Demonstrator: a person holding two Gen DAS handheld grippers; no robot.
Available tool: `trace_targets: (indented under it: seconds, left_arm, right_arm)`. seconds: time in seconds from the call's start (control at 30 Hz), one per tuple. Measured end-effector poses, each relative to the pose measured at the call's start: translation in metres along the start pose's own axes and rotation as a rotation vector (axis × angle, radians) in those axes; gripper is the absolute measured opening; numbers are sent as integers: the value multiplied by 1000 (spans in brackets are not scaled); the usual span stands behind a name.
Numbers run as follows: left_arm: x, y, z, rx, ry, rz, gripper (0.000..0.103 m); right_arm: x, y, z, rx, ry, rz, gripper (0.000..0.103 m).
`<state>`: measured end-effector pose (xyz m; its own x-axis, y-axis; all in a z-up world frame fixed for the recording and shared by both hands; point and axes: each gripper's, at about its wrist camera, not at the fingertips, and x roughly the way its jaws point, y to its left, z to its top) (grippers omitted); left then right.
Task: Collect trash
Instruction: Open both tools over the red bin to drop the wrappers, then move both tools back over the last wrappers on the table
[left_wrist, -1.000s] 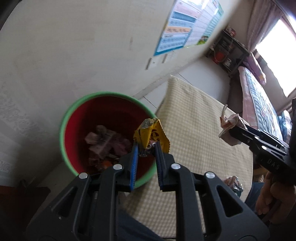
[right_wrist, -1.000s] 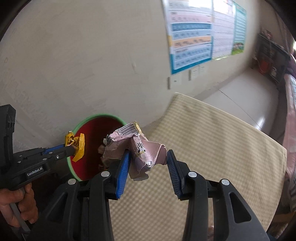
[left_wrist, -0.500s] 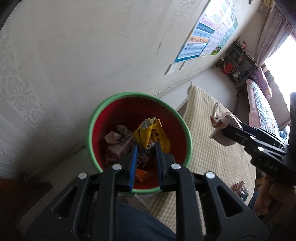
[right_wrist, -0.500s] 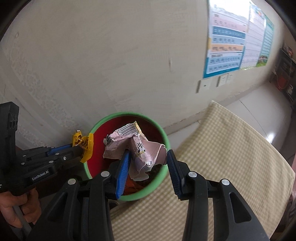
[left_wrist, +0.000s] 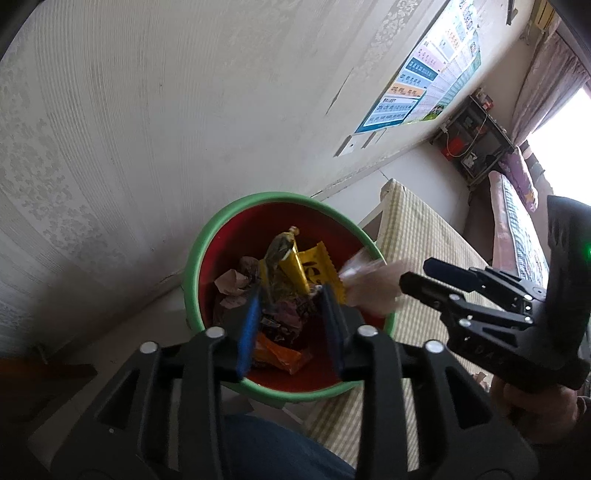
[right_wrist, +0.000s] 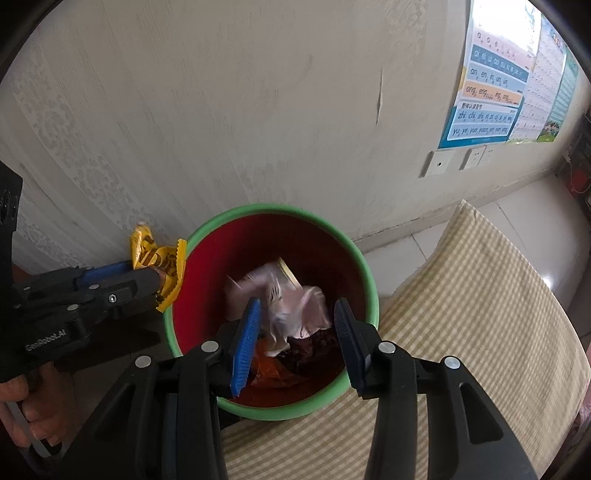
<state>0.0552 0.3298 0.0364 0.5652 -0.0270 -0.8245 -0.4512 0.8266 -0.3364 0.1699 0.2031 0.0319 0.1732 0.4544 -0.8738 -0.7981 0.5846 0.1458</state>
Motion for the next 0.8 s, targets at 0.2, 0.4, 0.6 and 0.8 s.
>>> trace_targets:
  seconds: [0.2,0.4,0.6,0.8]
  left_arm:
    - [-1,3,2,-20,-12,-12,66]
    - [-7,0,1,-37,-36,0,95]
    - [-11,-22,-2,-10,-41,7,97]
    - [-10,-59,-14,58,-23,-13,97]
  right_arm:
    - [1,-4,-4,7,-3,-16,74]
    - [-13,-17,-14,43,-17,-31,86]
    - [-37,-35,-34,81,-35,-48,87]
    - [-70,-59,-61,135,-69,-74,87]
